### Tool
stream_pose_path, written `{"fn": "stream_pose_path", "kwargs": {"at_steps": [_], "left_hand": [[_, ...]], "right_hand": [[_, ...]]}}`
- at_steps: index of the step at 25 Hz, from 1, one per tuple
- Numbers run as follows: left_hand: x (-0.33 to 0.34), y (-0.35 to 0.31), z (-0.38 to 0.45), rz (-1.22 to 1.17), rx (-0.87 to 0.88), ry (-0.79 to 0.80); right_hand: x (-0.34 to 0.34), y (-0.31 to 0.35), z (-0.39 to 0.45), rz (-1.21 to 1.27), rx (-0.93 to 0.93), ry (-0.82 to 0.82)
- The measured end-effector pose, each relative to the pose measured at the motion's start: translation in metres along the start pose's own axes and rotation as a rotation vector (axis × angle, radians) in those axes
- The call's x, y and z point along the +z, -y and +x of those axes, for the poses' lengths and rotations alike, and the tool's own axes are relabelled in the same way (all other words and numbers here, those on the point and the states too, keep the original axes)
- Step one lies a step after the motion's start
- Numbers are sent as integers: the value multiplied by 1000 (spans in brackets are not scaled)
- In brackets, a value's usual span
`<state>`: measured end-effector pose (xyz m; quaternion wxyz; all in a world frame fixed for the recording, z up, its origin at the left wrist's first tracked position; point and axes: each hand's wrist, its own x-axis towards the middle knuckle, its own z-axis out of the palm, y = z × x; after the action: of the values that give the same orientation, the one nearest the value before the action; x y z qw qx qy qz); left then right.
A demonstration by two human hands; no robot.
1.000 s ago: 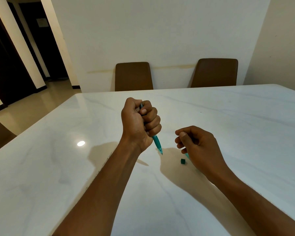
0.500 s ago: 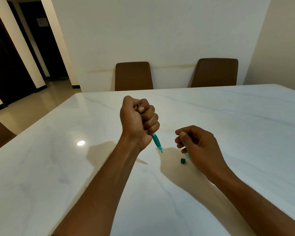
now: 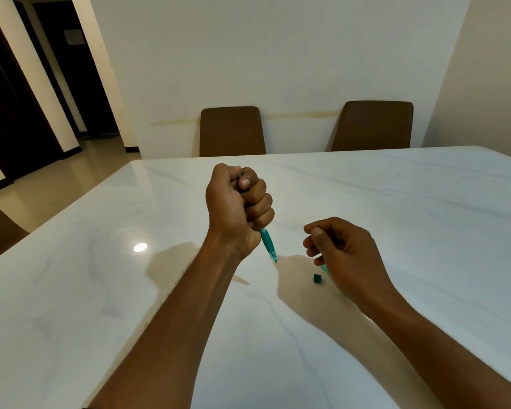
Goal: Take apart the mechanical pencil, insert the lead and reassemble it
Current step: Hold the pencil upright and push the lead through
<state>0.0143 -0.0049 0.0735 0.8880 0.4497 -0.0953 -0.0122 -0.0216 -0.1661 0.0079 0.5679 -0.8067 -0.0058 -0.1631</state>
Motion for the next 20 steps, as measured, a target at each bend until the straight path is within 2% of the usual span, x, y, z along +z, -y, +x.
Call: {"fn": "stream_pose_path", "kwargs": {"at_steps": [15,20], "left_hand": [[-2,2,2,-94,11,3],[-8,5,4,-185,-28,41]], "right_hand": [[-1,3,-2,16,-14,23],[-1,14,-7,252,100,326]]}}
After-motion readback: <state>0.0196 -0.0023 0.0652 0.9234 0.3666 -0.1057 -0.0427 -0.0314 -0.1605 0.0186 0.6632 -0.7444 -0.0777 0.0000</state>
